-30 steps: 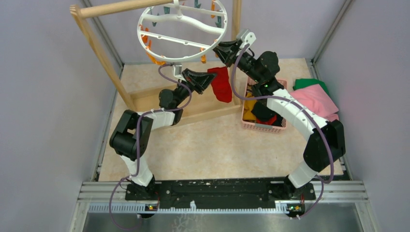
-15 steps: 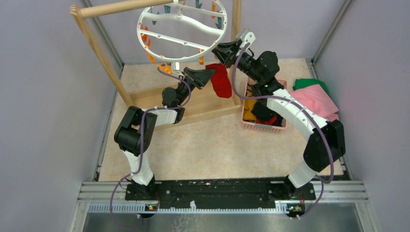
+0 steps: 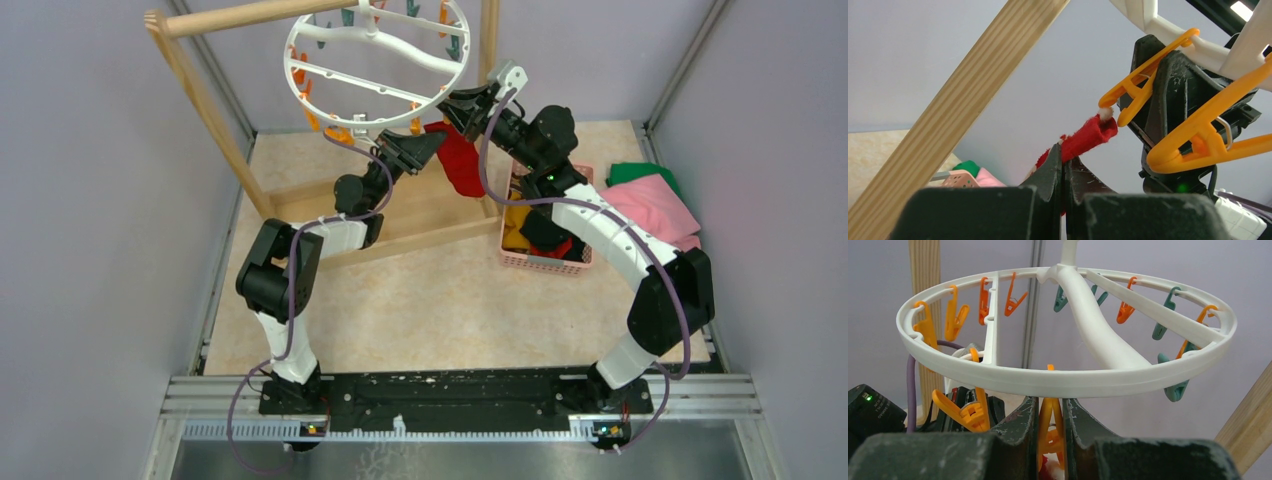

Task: Clip the socks to the hanger
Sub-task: Clamp the sock onto the hanger.

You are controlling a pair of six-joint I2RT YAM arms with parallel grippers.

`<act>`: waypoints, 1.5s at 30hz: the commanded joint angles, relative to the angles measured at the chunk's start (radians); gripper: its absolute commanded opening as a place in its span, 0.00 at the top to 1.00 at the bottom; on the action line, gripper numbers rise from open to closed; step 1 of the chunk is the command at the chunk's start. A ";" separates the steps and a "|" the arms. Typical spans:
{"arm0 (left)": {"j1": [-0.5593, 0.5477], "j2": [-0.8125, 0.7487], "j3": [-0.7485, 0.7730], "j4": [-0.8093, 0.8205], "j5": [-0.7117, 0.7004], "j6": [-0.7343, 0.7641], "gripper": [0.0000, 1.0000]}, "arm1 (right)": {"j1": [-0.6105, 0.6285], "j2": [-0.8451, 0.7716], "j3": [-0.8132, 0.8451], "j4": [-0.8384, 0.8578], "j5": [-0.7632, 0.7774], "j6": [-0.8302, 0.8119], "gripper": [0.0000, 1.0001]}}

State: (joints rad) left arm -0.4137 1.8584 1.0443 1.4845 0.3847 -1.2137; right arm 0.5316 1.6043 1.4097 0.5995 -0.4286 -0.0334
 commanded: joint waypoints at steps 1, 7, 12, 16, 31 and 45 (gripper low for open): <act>0.003 0.013 0.038 0.309 0.011 -0.050 1.00 | -0.007 -0.034 0.045 -0.004 -0.015 0.001 1.00; 0.004 0.020 0.053 0.310 0.010 -0.068 1.00 | -0.006 -0.034 0.045 -0.006 -0.019 -0.002 1.00; 0.004 0.027 0.070 0.310 0.021 -0.083 1.00 | -0.007 -0.034 0.043 -0.009 -0.019 -0.011 1.00; 0.005 0.030 0.079 0.310 0.031 -0.093 1.00 | -0.007 -0.029 0.043 -0.012 -0.021 -0.017 1.00; 0.004 0.028 0.107 0.309 0.058 -0.132 1.00 | -0.008 -0.029 0.048 -0.032 -0.029 -0.041 1.00; 0.007 -0.002 0.103 0.310 0.081 -0.134 1.00 | -0.016 -0.027 0.057 -0.062 -0.033 -0.060 1.00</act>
State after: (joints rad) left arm -0.4129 1.8858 1.1240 1.4853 0.4564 -1.3373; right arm 0.5251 1.6043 1.4235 0.5564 -0.4431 -0.0822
